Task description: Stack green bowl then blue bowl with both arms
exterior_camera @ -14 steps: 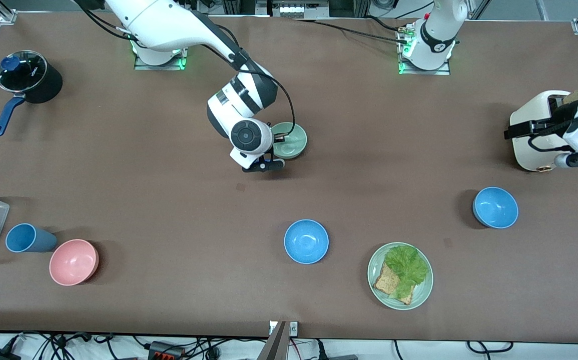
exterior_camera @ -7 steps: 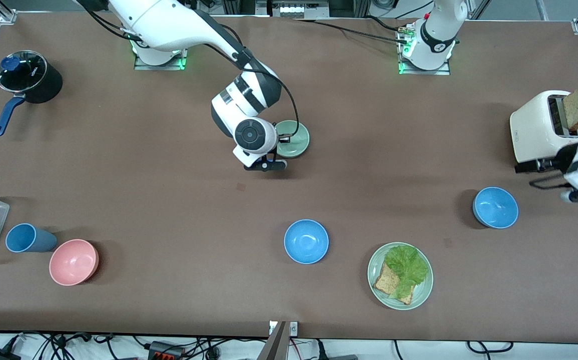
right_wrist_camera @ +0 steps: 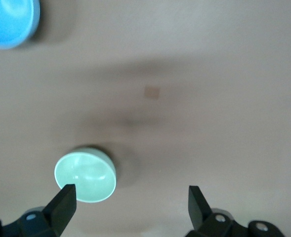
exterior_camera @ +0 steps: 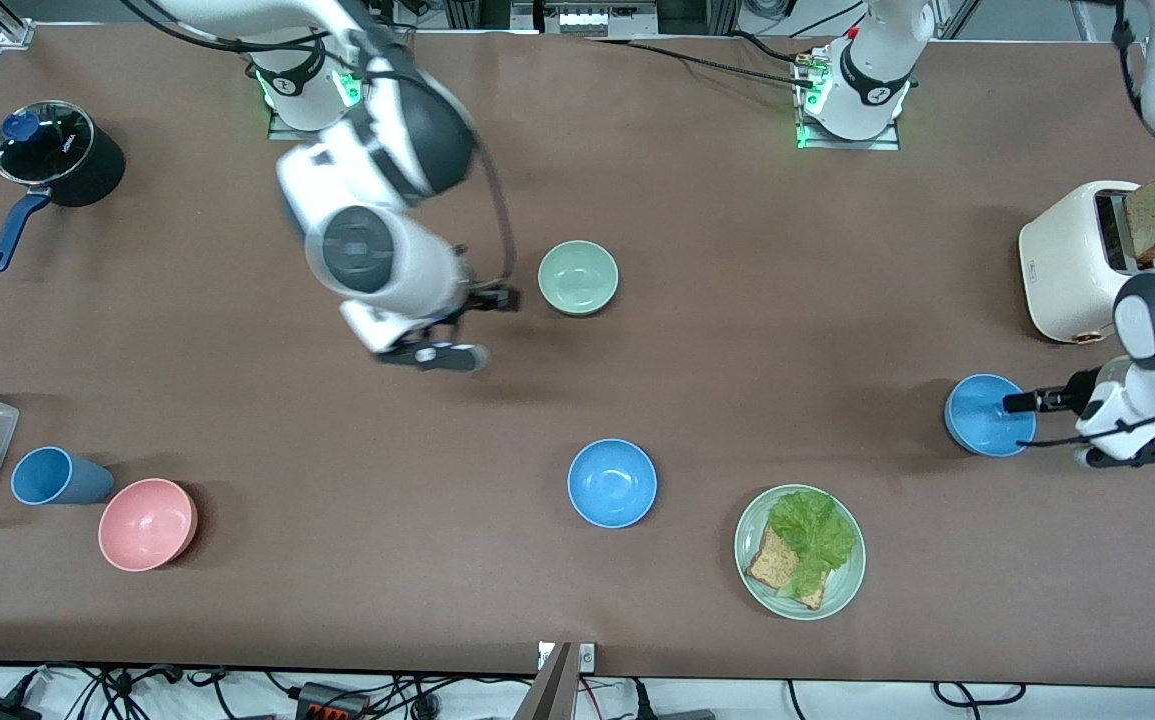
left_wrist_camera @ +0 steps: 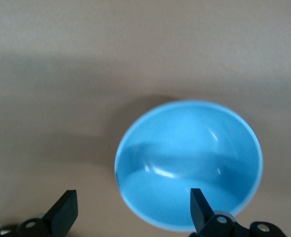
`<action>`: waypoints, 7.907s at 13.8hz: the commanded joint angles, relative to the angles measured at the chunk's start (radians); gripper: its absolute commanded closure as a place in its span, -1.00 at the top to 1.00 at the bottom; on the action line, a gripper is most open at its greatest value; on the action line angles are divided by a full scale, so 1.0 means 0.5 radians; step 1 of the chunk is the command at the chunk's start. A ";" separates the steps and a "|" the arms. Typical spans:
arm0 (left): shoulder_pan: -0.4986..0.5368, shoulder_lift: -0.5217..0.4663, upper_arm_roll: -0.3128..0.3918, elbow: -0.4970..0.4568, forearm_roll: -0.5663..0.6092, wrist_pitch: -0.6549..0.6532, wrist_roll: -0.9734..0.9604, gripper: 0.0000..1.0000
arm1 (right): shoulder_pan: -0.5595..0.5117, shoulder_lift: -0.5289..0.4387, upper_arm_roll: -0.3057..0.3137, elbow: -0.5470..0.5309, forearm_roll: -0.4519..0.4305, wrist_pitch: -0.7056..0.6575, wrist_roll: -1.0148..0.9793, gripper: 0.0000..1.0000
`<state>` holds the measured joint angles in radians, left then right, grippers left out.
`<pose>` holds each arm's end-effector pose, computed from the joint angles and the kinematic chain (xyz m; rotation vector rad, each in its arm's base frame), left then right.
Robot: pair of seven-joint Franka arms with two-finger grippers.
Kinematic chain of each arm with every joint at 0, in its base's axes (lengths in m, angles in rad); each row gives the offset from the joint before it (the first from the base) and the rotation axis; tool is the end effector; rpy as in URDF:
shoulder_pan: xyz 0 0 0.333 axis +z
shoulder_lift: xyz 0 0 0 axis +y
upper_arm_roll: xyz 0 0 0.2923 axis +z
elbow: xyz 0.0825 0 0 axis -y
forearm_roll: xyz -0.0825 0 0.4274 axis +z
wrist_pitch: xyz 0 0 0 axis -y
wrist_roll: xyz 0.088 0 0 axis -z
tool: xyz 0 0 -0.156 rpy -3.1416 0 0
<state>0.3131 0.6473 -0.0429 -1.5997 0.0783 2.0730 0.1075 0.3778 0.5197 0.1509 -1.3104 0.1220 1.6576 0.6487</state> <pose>0.6598 0.1915 0.1448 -3.1177 -0.1958 0.2775 0.6129 0.3610 0.3529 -3.0381 0.2348 0.3791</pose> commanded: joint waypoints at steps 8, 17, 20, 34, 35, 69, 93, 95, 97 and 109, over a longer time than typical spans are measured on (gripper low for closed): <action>0.040 0.169 -0.015 0.129 -0.012 0.063 0.037 0.46 | -0.589 -0.128 -0.007 0.188 -0.127 -0.072 -0.245 1.00; 0.046 0.083 -0.079 0.171 -0.049 -0.160 0.040 -0.98 | -0.847 -0.478 -0.311 -0.015 -0.133 -0.072 -1.279 1.00; 0.046 -0.043 -0.196 0.406 -0.095 -0.628 0.024 -0.98 | -0.863 -0.582 -0.320 -0.070 -0.137 -0.100 -1.294 1.00; -0.208 -0.285 -1.031 0.580 -0.399 -0.892 -1.968 -0.99 | -0.838 -1.104 -0.348 -0.855 -0.299 0.201 -1.353 1.00; -0.306 -0.285 -1.031 0.528 -0.399 -0.779 -2.143 -0.99 | -0.838 -1.104 -0.348 -0.852 -0.311 0.198 -1.353 1.00; -0.620 -0.307 -1.586 -0.933 -0.215 0.744 -3.320 -0.89 | -0.817 -1.137 -0.351 -0.858 -0.296 0.118 -1.356 1.00; 0.362 -0.334 -1.719 0.229 0.546 -0.633 -1.122 -0.17 | -0.820 -1.134 -0.351 -0.843 -0.296 0.099 -1.377 1.00; 0.350 -0.310 -1.663 0.361 0.537 -0.713 -0.833 -0.17 | -0.820 -1.137 -0.351 -0.843 -0.296 0.106 -1.377 1.00; 0.353 -0.267 -1.614 0.487 0.537 -0.792 -0.575 -0.08 | -0.820 -1.134 -0.351 -0.843 -0.296 0.106 -1.377 1.00; -0.169 -0.876 -0.458 0.102 -0.031 -0.582 -0.120 1.00 | -0.820 -1.137 -0.351 -0.837 -0.296 0.099 -1.377 1.00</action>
<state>0.2547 0.3331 -0.3609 -1.4004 0.1113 1.6965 -0.0112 -0.0352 -0.0248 -0.0224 -1.7155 -0.0267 1.7135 -0.0245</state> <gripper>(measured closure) 0.057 0.000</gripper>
